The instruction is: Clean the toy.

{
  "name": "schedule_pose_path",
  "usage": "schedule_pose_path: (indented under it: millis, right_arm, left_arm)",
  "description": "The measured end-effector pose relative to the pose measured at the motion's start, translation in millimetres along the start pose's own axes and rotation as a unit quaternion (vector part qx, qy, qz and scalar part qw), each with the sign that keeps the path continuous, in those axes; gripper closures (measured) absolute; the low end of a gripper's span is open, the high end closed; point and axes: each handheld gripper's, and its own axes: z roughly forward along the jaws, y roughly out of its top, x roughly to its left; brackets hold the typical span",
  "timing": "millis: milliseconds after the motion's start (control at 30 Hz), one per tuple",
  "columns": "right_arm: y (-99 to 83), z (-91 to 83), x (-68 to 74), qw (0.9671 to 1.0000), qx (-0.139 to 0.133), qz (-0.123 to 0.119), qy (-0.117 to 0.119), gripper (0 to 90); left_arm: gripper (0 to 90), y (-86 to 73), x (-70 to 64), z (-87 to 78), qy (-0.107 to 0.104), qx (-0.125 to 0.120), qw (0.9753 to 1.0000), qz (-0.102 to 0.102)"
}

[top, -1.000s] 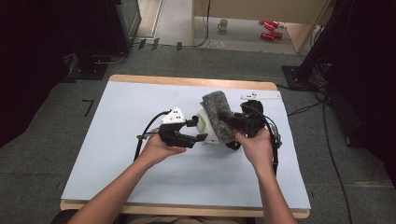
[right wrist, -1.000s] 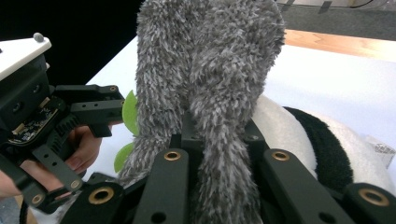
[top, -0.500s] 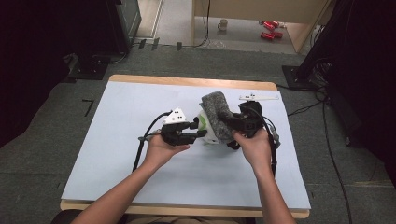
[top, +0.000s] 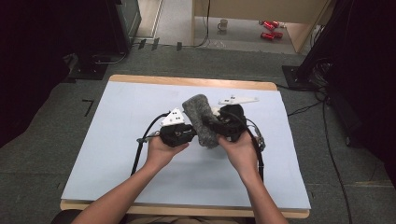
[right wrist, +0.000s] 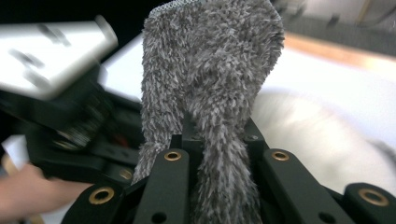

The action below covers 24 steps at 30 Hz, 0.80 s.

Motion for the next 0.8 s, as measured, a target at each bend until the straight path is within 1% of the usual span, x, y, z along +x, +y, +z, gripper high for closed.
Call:
schedule_pose_path:
  millis: [33, 67, 100, 233, 333, 433, 533, 567, 633, 667, 733, 800]
  right_arm:
    - [-1.6, 2.0, -2.8, 1.0, -0.001, 0.003, 0.005, 78.5]
    - [-2.0, 2.3, -7.2, 0.9999, 0.001, 0.01, 0.012, 78.5]
    - [-1.2, 0.4, -10.2, 0.9999, 0.002, 0.01, 0.011, 78.5]
    - [2.0, -13.5, -18.8, 0.9998, -0.009, 0.008, -0.014, 78.5]
    - [2.4, -24.2, -29.1, 0.9993, -0.02, 0.02, -0.025, 78.5]
    - [1.2, -33.3, -42.9, 0.9981, -0.029, 0.037, -0.039, 78.5]
    - [-1.3, -36.7, -53.5, 0.9968, -0.026, 0.046, -0.06, 78.7]
    - [-1.6, -37.6, -55.3, 0.9965, -0.027, 0.049, -0.062, 78.7]
    - [-1.3, -41.8, -57.6, 0.9964, -0.034, 0.055, -0.055, 78.7]
    - [0.0, -44.8, -56.6, 0.9964, -0.039, 0.059, -0.047, 78.8]
    - [4.2, -50.4, -49.5, 0.9965, -0.053, 0.059, -0.027, 78.8]
    - [8.3, -52.2, -37.3, 0.9968, -0.064, 0.047, -0.007, 78.8]
  left_arm:
    - [85.0, -1.6, 1.6, -0.9, 0.0, 0.0, 1.0, 0.003]
    - [85.4, -2.4, 2.6, -2.0, -0.001, 0.0, 1.0, 0.001]
    - [85.7, -2.4, 2.8, -2.7, 0.0, -0.001, 1.0, 0.005]
    - [85.9, -0.8, 3.9, -2.5, -0.002, 0.0, 1.0, 0.003]
    - [85.9, -1.4, 6.1, -3.3, -0.003, 0.001, 1.0, -0.002]
    - [85.9, -2.6, 9.1, -5.0, -0.003, 0.002, 1.0, -0.007]
    - [85.8, -4.1, 12.3, -7.6, -0.003, 0.0, 0.9999, -0.012]
    - [85.8, -4.3, 13.2, -8.8, -0.002, 0.0, 0.9999, -0.012]
    - [85.8, -4.2, 14.0, -9.9, -0.003, -0.002, 0.9999, -0.014]
    - [85.8, -4.0, 14.4, -10.4, -0.003, -0.003, 0.9999, -0.016]
    - [85.8, -4.0, 13.8, -10.0, -0.004, -0.004, 0.9998, -0.016]
    - [85.7, -3.7, 12.7, -9.5, -0.004, -0.006, 0.9998, -0.017]
